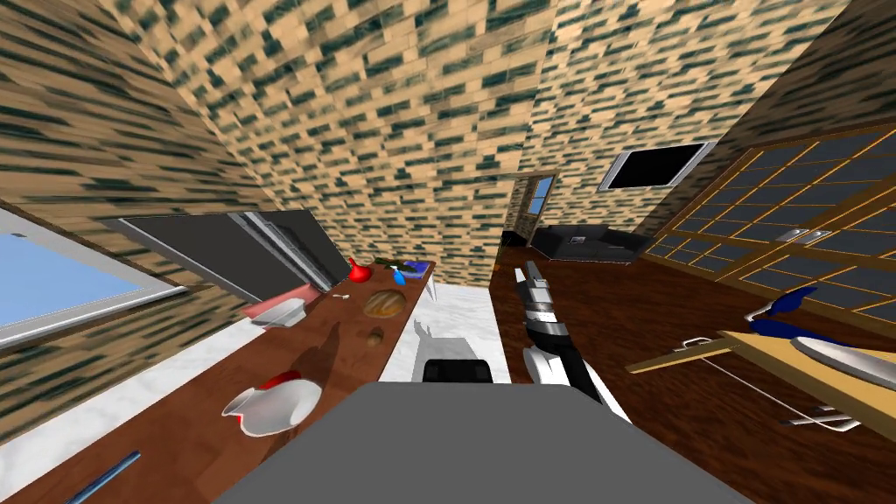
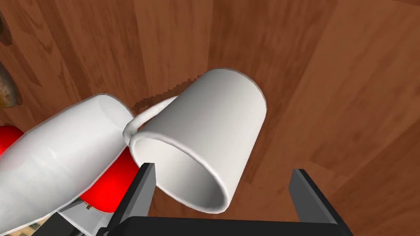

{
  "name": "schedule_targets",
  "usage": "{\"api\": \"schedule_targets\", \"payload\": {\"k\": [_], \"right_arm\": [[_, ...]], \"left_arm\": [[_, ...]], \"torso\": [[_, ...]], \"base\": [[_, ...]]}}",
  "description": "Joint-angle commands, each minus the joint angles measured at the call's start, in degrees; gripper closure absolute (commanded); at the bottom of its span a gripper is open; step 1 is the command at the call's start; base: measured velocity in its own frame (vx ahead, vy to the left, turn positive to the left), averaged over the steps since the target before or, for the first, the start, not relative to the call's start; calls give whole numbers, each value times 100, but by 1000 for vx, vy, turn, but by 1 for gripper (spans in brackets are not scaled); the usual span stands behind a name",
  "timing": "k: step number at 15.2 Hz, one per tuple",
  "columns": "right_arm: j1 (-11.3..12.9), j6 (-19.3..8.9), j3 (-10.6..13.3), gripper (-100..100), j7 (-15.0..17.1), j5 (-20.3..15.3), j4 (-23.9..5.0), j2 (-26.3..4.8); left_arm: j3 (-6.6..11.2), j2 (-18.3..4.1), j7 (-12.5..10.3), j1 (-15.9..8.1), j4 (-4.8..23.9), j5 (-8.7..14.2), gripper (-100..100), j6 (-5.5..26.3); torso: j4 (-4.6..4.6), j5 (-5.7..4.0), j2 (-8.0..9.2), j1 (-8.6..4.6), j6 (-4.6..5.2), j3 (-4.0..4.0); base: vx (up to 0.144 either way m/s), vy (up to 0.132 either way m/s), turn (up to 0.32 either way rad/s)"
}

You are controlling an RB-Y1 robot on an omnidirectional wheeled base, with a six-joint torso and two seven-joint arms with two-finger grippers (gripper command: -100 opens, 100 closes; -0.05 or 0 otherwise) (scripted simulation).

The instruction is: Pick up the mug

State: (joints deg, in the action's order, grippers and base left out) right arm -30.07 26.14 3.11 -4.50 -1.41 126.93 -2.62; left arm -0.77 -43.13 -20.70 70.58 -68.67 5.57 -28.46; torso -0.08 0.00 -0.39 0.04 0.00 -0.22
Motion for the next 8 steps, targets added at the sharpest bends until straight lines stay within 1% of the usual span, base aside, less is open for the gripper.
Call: {"api": "schedule_targets", "payload": {"k": [1, 2, 3, 5, 6, 8], "right_arm": [[0, 0, 0, 0, 0, 0, 0, 0], [1, 0, 0, 0, 0, 0, 0, 0], [0, 0, 0, 0, 0, 0, 0, 0], [1, 0, 1, 0, 0, 0, 0, 0], [1, 0, 1, 0, 0, 0, 0, 0], [0, 0, 0, 0, 0, 0, 0, 0]], "left_arm": [[-174, -24, -81, 87, 286, -73, -100, 17], [-174, -24, -81, 87, 301, -73, -100, 17], [-297, -33, -134, 154, 470, -125, -100, 39], [-538, -33, -227, 266, 767, -227, -100, 83], [-538, -33, -227, 266, 767, -227, -100, 83], [-753, -17, -302, 352, 1005, -318, -100, 125]], "torso": [[0, 0, 0, 0, 0, 0], [0, -1, 1, -2, 2, 0], [0, -1, 1, -4, 1, 0], [0, -2, -4, -10, 3, -2], [-2, -2, -12, -13, 5, -6], [-3, -3, -10, -15, 0, -6]], "base": [[61, 26, -288], [57, 21, -245], [60, 12, -258], [94, 0, -409], [97, 7, -305], [72, 9, -271]]}}
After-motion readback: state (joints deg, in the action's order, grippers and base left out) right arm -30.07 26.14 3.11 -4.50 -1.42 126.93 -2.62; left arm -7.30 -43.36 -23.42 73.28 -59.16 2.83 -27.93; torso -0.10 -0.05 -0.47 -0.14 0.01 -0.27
